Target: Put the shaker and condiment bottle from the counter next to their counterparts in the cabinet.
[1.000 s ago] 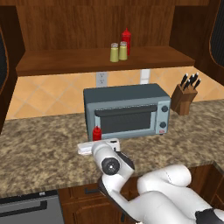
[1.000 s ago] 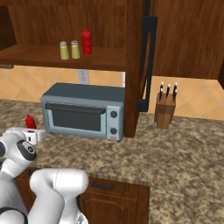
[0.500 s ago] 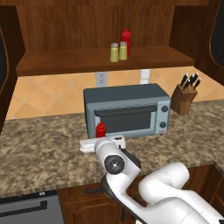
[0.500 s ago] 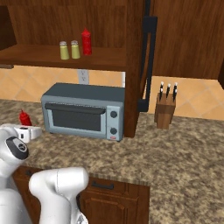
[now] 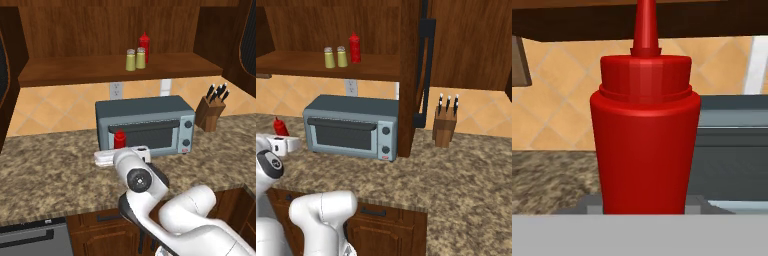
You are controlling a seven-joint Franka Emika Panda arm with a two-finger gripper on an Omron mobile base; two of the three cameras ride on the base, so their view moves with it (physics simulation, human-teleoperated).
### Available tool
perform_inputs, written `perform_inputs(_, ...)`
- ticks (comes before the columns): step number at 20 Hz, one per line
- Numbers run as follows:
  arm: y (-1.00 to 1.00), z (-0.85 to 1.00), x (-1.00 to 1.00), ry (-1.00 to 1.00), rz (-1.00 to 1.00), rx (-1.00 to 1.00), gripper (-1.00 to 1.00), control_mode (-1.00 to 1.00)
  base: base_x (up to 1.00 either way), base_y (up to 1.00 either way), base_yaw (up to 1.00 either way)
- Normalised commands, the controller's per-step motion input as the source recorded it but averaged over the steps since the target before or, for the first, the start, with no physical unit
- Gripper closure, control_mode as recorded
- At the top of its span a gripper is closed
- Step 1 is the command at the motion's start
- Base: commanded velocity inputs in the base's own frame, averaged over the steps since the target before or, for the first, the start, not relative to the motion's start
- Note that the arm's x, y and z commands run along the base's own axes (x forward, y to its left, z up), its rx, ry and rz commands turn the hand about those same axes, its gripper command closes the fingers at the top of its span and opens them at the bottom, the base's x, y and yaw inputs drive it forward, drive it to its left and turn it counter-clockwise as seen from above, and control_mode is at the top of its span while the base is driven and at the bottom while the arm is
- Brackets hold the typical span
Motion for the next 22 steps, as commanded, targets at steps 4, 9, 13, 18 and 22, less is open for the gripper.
perform_inputs(4, -0.10, 0.62, -0.14, 0.00, -0.02, -0.01, 1.00, -1.00, 0.00, 0.00, 0.00)
perform_inputs(9, -0.19, 0.68, -0.12, 0.00, -0.04, -0.02, 1.00, -1.00, 0.00, 0.00, 0.00)
perform_inputs(13, -0.22, 0.68, -0.01, 0.00, -0.06, -0.03, 1.00, -1.00, 0.00, 0.00, 0.00)
perform_inputs(18, -0.36, 0.39, 0.25, 0.00, -0.05, -0.07, 1.00, -1.00, 0.00, 0.00, 0.00)
perform_inputs(22, -0.55, 0.27, 0.34, 0.00, -0.03, -0.06, 1.00, -1.00, 0.00, 0.00, 0.00)
